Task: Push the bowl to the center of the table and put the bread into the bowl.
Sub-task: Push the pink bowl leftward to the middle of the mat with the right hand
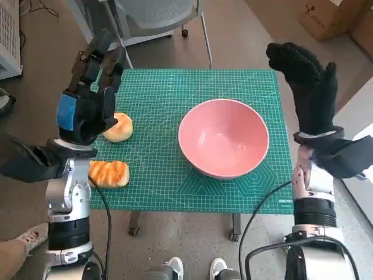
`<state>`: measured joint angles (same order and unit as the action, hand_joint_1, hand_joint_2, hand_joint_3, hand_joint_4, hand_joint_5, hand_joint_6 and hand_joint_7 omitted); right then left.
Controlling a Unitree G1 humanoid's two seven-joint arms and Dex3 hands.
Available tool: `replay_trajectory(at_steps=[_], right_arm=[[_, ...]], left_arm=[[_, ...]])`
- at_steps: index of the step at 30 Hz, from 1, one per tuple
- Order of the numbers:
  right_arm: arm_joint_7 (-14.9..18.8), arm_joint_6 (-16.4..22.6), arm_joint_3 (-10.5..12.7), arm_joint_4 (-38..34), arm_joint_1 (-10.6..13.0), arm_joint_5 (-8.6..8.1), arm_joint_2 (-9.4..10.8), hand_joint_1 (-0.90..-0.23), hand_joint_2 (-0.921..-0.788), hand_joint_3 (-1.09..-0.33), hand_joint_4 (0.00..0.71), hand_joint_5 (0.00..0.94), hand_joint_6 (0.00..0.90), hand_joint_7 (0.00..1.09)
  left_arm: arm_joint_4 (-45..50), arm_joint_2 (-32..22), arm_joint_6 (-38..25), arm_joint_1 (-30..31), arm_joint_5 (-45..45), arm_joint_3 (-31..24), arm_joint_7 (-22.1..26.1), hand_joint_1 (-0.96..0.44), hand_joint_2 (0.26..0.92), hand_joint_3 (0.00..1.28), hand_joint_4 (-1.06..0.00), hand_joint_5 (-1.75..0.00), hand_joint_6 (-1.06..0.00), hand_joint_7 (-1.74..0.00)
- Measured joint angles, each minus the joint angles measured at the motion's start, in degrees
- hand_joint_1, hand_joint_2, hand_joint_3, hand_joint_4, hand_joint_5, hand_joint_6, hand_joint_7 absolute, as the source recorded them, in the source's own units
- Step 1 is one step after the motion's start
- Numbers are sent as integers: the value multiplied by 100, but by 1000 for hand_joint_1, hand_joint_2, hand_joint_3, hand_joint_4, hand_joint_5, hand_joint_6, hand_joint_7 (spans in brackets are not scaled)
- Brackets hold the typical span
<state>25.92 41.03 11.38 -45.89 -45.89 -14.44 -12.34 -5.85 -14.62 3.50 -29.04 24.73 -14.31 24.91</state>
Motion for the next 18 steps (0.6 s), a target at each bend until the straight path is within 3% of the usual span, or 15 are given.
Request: replay_trajectory(at_steps=[11, 18], right_arm=[[-11, 152, 179, -1163, -14, 62, -95, -608, -921, -601, 226, 0, 316, 0], [-258, 120, 202, -1730, -33, 208, -78, -560, -921, -610, 222, 0, 308, 0]], left_arm=[[-59, 1, 39, 6, -1, -2, 45, -680, 921, 728, -26, -68, 1, -436], [-115, 1, 72, 6, -2, -2, 53, -678, 921, 728, -25, -71, 1, -435]])
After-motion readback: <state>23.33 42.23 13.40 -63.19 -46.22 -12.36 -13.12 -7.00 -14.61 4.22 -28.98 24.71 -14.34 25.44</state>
